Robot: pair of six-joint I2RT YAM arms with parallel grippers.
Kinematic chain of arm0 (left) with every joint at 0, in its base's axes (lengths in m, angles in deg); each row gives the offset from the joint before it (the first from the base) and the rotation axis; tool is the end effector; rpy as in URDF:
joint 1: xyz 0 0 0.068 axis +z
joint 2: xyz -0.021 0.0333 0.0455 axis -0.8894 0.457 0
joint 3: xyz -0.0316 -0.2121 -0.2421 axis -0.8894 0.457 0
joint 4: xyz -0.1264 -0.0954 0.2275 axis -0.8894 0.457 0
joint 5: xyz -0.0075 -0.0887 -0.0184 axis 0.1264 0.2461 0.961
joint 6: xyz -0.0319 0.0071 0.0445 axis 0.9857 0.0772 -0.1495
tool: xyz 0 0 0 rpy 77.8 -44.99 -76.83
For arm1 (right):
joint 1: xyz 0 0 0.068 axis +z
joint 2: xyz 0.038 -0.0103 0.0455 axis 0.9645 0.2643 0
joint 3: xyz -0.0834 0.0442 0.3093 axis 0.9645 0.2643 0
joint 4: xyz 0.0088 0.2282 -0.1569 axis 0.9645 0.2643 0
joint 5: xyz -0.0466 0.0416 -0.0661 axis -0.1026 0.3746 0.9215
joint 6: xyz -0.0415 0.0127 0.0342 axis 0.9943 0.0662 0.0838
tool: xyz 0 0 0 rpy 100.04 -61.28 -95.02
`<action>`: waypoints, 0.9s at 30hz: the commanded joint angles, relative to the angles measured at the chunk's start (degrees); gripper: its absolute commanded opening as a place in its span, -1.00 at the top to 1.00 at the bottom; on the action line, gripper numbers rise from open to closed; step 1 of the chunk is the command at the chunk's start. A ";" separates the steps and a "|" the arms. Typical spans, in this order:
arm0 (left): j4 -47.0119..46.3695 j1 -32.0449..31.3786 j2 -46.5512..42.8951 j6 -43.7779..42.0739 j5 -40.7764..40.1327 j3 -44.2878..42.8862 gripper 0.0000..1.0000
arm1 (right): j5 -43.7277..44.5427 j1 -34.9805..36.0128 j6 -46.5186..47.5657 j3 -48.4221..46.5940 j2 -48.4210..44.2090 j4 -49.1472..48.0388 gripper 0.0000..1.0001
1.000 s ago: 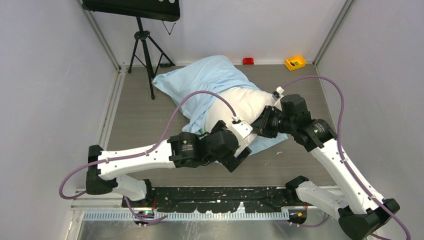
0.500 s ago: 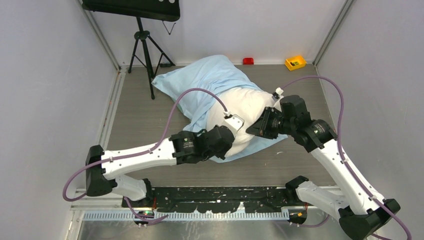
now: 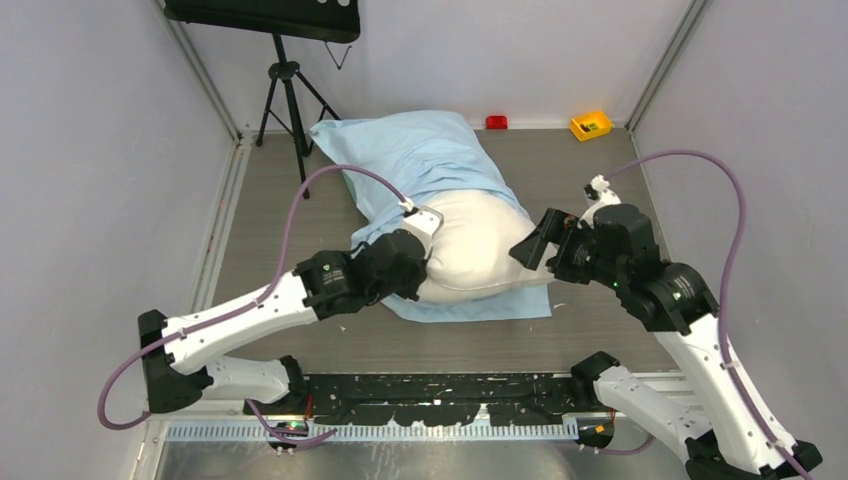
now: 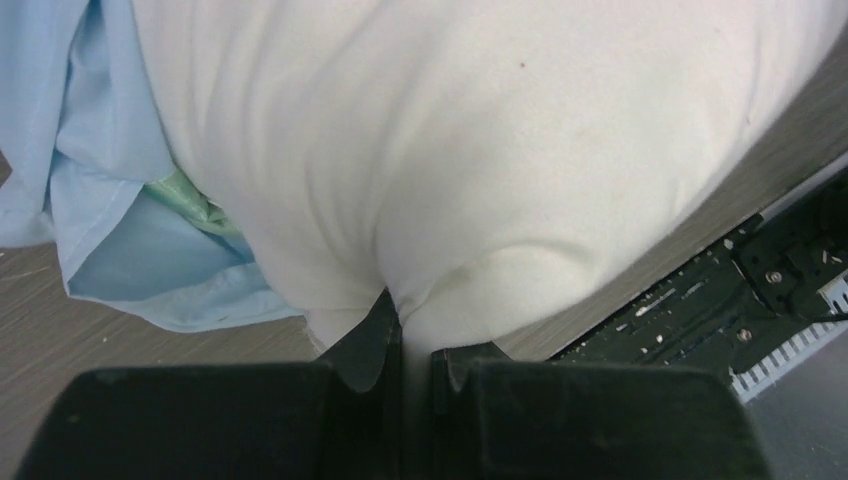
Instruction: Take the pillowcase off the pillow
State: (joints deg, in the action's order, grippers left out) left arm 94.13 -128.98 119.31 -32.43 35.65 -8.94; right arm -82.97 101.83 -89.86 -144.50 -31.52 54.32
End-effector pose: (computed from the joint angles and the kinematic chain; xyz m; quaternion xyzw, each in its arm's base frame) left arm 0.1153 -0.2267 0.3928 0.2361 0.8640 -0.1760 0.4084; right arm 0.1069 0.0589 0.4202 0.0711 0.8852 0.2856 0.3602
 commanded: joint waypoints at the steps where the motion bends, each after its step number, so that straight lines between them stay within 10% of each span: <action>1: 1.27 6.72 -3.49 1.48 1.54 -2.48 1.00 | 12.77 -0.25 3.53 -2.89 -3.96 4.15 -0.86; 14: 6.53 11.42 -9.74 -2.77 0.82 -13.58 1.00 | 26.00 -0.21 1.59 8.45 -17.66 1.27 -0.85; 27: 8.93 11.42 -15.87 -2.45 -3.13 -17.91 1.00 | -6.54 -0.22 -3.49 30.47 -20.58 -25.79 -0.75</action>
State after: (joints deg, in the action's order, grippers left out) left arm 107.28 -117.65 106.15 -34.88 36.32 -22.07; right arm -73.74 101.81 -89.70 -120.24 -51.59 45.84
